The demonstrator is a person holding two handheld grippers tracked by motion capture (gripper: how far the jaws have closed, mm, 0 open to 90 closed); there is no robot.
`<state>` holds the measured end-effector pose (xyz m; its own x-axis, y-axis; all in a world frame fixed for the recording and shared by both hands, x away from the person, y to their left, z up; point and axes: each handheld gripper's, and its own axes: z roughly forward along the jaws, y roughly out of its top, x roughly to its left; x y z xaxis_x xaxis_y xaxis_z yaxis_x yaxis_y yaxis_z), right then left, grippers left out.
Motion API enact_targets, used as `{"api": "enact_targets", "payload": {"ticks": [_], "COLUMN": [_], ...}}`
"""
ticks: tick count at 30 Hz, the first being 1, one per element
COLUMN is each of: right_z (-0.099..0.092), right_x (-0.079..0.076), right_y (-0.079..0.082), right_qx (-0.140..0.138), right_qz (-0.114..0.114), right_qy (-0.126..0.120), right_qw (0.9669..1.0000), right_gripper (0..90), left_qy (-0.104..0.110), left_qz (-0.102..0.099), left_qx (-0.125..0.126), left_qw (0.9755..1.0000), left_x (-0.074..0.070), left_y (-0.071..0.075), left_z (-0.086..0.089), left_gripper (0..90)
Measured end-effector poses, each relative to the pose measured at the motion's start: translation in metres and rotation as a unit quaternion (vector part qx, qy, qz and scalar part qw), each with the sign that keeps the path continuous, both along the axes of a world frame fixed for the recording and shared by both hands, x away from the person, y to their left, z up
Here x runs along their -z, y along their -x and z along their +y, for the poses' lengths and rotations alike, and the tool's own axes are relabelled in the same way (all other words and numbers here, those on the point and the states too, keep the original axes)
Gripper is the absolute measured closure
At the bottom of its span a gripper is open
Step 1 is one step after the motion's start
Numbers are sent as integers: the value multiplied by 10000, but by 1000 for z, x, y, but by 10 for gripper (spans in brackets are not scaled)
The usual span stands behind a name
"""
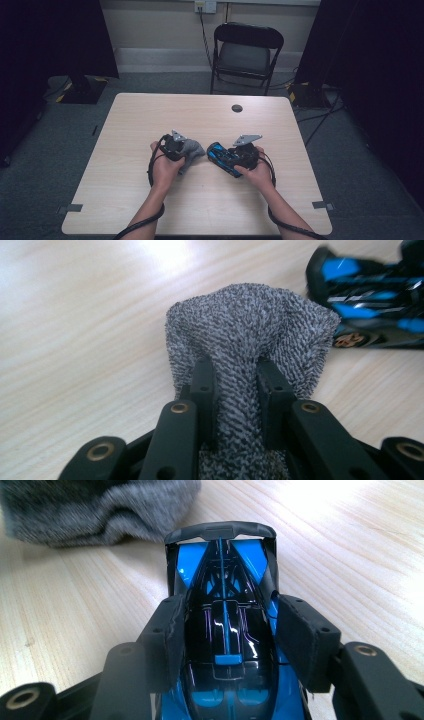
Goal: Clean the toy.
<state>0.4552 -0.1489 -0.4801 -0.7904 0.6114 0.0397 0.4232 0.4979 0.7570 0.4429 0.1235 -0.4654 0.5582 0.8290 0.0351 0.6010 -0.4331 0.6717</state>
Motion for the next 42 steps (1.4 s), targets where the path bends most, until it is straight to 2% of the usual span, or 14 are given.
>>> {"api": "enact_targets", "payload": {"ticks": [3, 6, 8, 11, 12, 13, 15, 20, 24, 33, 42], "right_z": [0, 0, 0, 1, 1, 1, 2, 2, 2, 3, 3], "right_x": [0, 0, 0, -1, -1, -1, -1, -1, -1, -2, -3], "right_y": [0, 0, 1, 1, 1, 1, 1, 1, 1, 0, 0], "right_qx": [-8, -4, 0, 12, 10, 8, 12, 24, 15, 5, 0], "right_qz": [-7, -16, -20, -9, -5, -1, 2, 3, -11, 14, 24], "right_qy": [20, 22, 23, 49, 57, 65, 70, 81, 88, 122, 156], "right_qw": [10000, 10000, 10000, 10000, 10000, 10000, 10000, 10000, 10000, 9999, 9999], "right_gripper": [458, 458, 459, 459, 459, 459, 459, 460, 460, 460, 461], "left_qy": [-103, -117, -188, -231, -163, -231, -153, -210, -154, -106, -82], "left_qz": [30, 132, 98, 145, 190, 161, 181, 154, 182, 178, 199], "left_qx": [69, 138, 207, 330, 332, 397, 434, 567, 713, 868, 1118], "left_qw": [9999, 9997, 9996, 9991, 9991, 9988, 9988, 9980, 9972, 9960, 9935], "left_x": [5, 10, 12, 11, 11, 11, 11, 11, 11, 11, 11], "left_y": [-1, 0, 2, 5, 6, 7, 10, 17, 22, 32, 40], "left_z": [-7, -15, -18, -19, -20, -21, -23, -25, -26, -29, -38], "left_gripper": [735, 733, 734, 737, 737, 738, 737, 739, 739, 739, 740]}}
